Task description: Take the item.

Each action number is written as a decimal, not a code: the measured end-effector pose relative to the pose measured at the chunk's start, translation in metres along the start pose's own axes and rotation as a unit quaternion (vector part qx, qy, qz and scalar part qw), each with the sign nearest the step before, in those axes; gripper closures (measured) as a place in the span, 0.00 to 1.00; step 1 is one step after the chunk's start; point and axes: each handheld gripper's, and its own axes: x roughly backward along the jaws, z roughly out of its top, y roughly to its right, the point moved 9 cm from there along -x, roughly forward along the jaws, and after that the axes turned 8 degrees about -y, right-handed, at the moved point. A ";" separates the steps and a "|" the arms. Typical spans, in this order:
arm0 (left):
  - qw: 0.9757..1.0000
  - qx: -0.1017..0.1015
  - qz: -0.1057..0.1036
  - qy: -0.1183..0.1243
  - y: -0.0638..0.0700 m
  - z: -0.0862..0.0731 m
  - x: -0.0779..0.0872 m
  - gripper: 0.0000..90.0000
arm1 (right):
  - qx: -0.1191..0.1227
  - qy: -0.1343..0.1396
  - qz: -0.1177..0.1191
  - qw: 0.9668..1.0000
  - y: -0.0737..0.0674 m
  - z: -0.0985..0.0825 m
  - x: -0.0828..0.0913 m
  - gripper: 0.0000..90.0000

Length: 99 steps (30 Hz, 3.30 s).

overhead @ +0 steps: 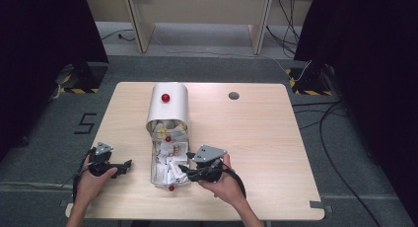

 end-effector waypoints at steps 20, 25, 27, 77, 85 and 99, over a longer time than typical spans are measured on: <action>1.000 -0.001 0.000 0.000 0.000 0.000 0.000 0.00 | 0.006 -0.018 0.012 1.000 -0.003 0.001 -0.024 0.58; 1.000 0.000 -0.001 0.000 0.000 0.000 0.000 0.00 | 0.008 -0.025 0.017 0.999 -0.004 0.000 -0.032 0.58; 1.000 0.000 0.000 0.000 0.000 0.000 0.000 0.00 | 0.008 -0.030 0.018 0.999 -0.005 -0.001 -0.035 0.58; 1.000 -0.001 -0.001 0.000 0.000 0.000 0.000 0.00 | 0.028 0.014 -0.003 1.000 -0.003 0.016 -0.010 0.97; 1.000 -0.001 -0.001 0.000 0.000 0.000 0.000 0.00 | 0.024 0.029 -0.010 0.999 0.002 0.021 0.001 0.97; 1.000 -0.001 0.000 0.000 0.000 0.000 0.000 0.00 | 0.016 0.044 -0.027 0.999 0.014 0.023 0.016 0.97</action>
